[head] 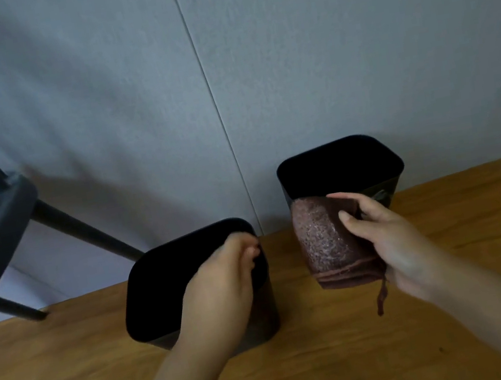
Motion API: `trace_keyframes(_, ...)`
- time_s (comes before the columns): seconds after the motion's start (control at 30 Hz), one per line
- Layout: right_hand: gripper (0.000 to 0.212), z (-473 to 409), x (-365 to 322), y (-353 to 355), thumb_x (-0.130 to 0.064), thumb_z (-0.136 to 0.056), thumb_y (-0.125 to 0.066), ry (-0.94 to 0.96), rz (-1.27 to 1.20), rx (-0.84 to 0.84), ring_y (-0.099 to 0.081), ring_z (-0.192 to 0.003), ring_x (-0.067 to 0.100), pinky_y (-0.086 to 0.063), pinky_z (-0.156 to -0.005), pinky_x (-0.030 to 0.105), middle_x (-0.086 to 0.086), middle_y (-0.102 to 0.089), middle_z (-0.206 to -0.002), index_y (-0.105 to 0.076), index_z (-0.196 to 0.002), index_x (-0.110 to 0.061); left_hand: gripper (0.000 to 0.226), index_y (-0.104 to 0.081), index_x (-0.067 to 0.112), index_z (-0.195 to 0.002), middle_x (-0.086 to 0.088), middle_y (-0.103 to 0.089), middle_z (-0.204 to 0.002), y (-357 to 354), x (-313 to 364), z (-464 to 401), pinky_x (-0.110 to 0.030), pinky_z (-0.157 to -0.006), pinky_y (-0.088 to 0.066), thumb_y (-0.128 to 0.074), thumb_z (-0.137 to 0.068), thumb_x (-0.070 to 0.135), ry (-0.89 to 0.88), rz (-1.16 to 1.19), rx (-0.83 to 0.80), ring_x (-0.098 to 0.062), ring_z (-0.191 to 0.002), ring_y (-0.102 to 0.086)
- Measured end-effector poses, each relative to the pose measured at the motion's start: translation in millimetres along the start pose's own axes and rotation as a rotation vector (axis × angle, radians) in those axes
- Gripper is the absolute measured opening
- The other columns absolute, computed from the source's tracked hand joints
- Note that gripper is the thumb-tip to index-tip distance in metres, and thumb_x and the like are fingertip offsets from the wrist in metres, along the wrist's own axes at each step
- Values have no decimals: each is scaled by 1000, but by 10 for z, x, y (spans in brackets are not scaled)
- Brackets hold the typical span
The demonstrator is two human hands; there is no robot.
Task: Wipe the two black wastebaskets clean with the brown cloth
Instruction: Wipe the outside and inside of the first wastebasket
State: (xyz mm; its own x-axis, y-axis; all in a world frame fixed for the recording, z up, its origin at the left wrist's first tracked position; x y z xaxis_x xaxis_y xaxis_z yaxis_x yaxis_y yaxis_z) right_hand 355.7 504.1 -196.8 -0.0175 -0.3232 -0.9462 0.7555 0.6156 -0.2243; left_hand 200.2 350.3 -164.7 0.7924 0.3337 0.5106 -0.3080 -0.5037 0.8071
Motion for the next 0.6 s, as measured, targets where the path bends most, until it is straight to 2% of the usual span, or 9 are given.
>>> trace_keyframes(0.07, 27, 24, -135, -32, -20, -98, -49, -11, -23, -106, -70, -101, 19, -58, -78, 34, -1, -72, -112, -67, -115, -31, 27, -54, 29, -116, 13, -63, -106, 48, 136, -217, -25, -82, -52, -41, -99, 12, 26, 359, 0, 1, -91, -63)
trace_keyframes(0.13, 28, 68, -241, -91, -24, -96, -50, -22, -16, -219, -70, -102, 19, -57, -80, 34, -1, -73, -111, -67, -117, -29, 46, -49, 24, -129, 4, -57, -122, 27, 335, -394, -18, -86, -50, -46, -95, -6, -35, 594, -236, 1, -103, -59)
trace_keyframes(0.2, 30, 110, -282, -144, -28, -93, -50, -28, 23, -285, -69, -104, 18, -55, -85, 36, -1, -73, -112, -66, -118, -29, 57, -45, 15, -138, -1, -51, -135, -34, 517, -446, -16, -93, -47, -51, -90, -14, -146, 663, -500, -2, -120, -54)
trace_keyframes(0.23, 30, 128, -284, -161, -28, -93, -50, -30, 26, -301, -68, -105, 17, -54, -87, 36, -1, -72, -112, -65, -119, -28, 56, -48, 11, -138, -4, -54, -135, -47, 562, -452, -19, -95, -47, -52, -88, -17, -173, 686, -555, -6, -123, -54)
trace_keyframes(0.3, 32, 163, -275, -182, -26, -92, -49, -39, -6, -331, -67, -108, 16, -53, -88, 33, 1, -71, -115, -65, -120, -23, 46, -59, 6, -126, -6, -60, -129, -44, 553, -460, -24, -97, -49, -56, -86, -15, -156, 690, -502, -10, -119, -58)
trace_keyframes(0.37, 32, 181, -276, -170, -25, -92, -49, -34, -10, -341, -67, -108, 15, -55, -82, 28, 2, -71, -115, -65, -119, -19, 27, -69, 10, -107, -1, -59, -129, -32, 482, -445, -26, -102, -46, -63, -85, -5, -154, 602, -398, -4, -120, -56)
trace_keyframes(0.43, 29, 173, -311, -116, -22, -95, -47, -1, 22, -304, -68, -105, 14, -56, -78, 24, 2, -73, -111, -66, -116, -16, 13, -68, 12, -96, 5, -56, -130, -54, 395, -392, -23, -106, -41, -64, -87, 3, -156, 504, -410, 0, -122, -51)
trace_keyframes(0.5, 26, 144, -369, -24, -23, -96, -46, 60, 47, -240, -68, -103, 13, -55, -77, 23, 0, -73, -108, -68, -110, -19, 10, -60, 0, -99, -1, -62, -116, -46, 339, -330, -26, -95, -48, -59, -91, 5, -87, 604, -460, -8, -109, -59)
trace_keyframes(0.6, 24, 122, -478, 108, -30, -97, -46, 196, 198, -134, -66, -106, 11, -52, -85, 29, -7, -72, -108, -69, -105, -29, 26, -50, -10, -103, -15, -58, -93, 34, 268, -283, -29, -78, -48, -55, -94, 14, 82, 761, -420, -21, -87, -59)
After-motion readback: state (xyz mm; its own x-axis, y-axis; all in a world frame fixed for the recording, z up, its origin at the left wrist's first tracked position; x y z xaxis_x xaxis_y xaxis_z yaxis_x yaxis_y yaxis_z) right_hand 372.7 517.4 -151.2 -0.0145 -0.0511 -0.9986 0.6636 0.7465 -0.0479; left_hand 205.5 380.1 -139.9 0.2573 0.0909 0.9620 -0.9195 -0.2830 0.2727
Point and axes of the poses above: each hand's wrist, its own z-axis away from the middle knuckle, its own y-axis out of the back of the hand, x = y × z, the point moved 5 cm from there along -z, towards the middle knuckle
